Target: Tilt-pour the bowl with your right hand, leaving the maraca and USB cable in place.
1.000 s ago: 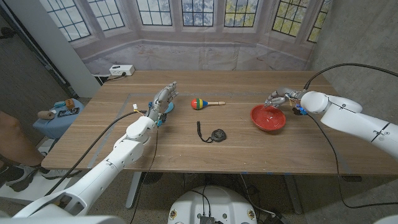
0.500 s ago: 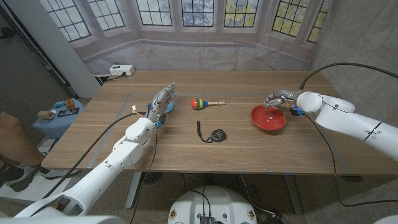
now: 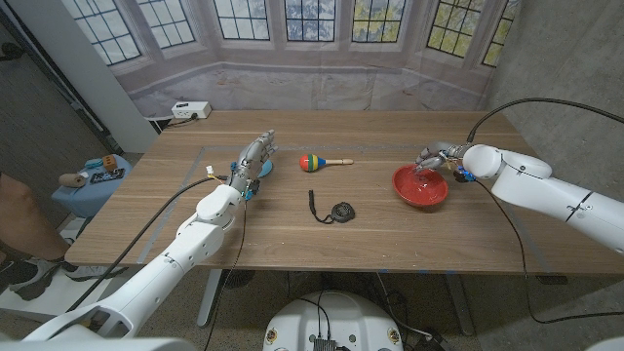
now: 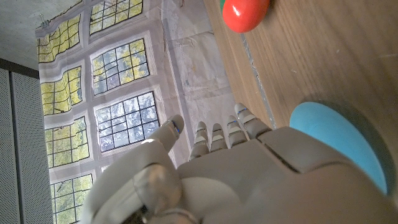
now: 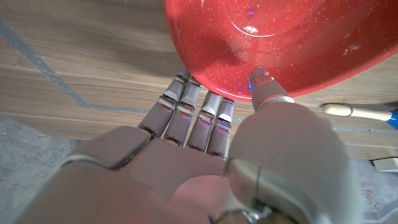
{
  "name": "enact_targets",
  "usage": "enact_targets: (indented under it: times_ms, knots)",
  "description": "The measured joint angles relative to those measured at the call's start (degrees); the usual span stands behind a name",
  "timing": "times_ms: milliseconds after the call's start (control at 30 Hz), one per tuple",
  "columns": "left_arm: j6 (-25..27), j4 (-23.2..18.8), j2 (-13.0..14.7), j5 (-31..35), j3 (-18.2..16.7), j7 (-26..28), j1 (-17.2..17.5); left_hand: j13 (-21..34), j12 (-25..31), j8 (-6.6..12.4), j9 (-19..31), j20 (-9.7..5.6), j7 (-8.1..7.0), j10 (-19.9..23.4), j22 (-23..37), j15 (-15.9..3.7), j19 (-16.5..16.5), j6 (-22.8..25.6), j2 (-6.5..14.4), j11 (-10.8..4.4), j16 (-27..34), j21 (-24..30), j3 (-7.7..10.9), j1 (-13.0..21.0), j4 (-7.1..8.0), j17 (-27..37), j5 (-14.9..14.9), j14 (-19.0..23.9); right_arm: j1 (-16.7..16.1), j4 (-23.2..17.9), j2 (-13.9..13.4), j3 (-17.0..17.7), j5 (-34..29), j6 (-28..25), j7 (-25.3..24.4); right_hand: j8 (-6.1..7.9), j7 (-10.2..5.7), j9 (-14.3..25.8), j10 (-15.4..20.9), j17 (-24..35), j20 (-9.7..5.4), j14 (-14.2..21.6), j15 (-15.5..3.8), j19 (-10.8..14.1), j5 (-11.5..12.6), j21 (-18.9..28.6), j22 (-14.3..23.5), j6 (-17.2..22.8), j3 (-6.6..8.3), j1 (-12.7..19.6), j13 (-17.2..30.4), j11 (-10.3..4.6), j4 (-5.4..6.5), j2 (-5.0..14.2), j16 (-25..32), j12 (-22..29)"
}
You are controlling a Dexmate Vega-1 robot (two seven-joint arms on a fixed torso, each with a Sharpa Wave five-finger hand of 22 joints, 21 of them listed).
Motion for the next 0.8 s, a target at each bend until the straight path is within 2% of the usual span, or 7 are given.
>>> enact_targets:
  times_ms: [167,400,667,800]
  knots:
    - [0.2,0.0,0.0,0.0,0.2,0.0,0.0,0.0,0.0,0.00,0.0,0.00,-0.08,0.0,0.0,0.00,0.0,0.1,0.0,0.00,0.0,0.0,0.00,0.0,0.00,0.0,0.0,0.0,0.3,1.0,0.4,-0.4,-1.0,0.8,0.4,0.00,-0.03,0.0,1.2,1.3,-0.11,1.1,-0.26,0.5,0.0,0.2,0.0,1.1,-0.32,0.5,0.8,-0.43,0.32,0.09,1.1,1.4]
    - [0.4,0.4,-0.2,0.0,0.4,-0.3,-0.4,0.0,0.0,0.00,0.0,0.00,-0.08,0.3,0.0,0.00,0.0,0.1,0.0,-0.32,0.0,0.0,0.00,0.0,0.00,0.0,0.0,0.0,0.5,2.2,0.8,-0.7,-2.1,1.5,0.6,0.00,-0.42,0.3,3.1,3.3,-0.22,2.6,-0.53,1.4,0.0,0.5,0.0,3.1,-0.49,1.9,2.2,-1.02,0.14,0.41,2.4,3.6]
    - [0.4,0.6,-0.3,0.0,0.5,-1.3,-0.5,0.0,0.0,0.00,0.0,0.31,-0.49,0.5,0.0,0.00,0.3,0.5,0.0,-0.10,0.0,0.0,0.00,0.0,0.00,0.0,0.2,0.0,1.0,3.2,1.3,-1.1,-2.3,1.6,0.6,0.00,-1.10,0.5,4.7,5.4,-0.42,5.0,-1.31,2.8,0.0,0.9,0.3,6.0,-0.55,4.4,4.5,-2.17,0.08,0.62,3.8,6.5]
    - [0.4,1.8,-0.7,0.0,0.9,-1.6,-1.6,0.0,0.0,0.00,0.0,0.31,-0.18,0.5,0.0,0.13,0.3,0.8,0.0,-0.10,0.0,0.0,0.00,0.0,0.00,0.0,0.2,0.1,1.5,3.9,1.7,-1.5,-4.4,2.4,1.2,0.56,-1.52,0.9,5.3,6.7,-0.52,6.5,-1.75,3.4,0.0,0.9,0.3,7.3,-0.86,6.2,6.2,-2.79,-0.24,0.41,4.4,8.2]
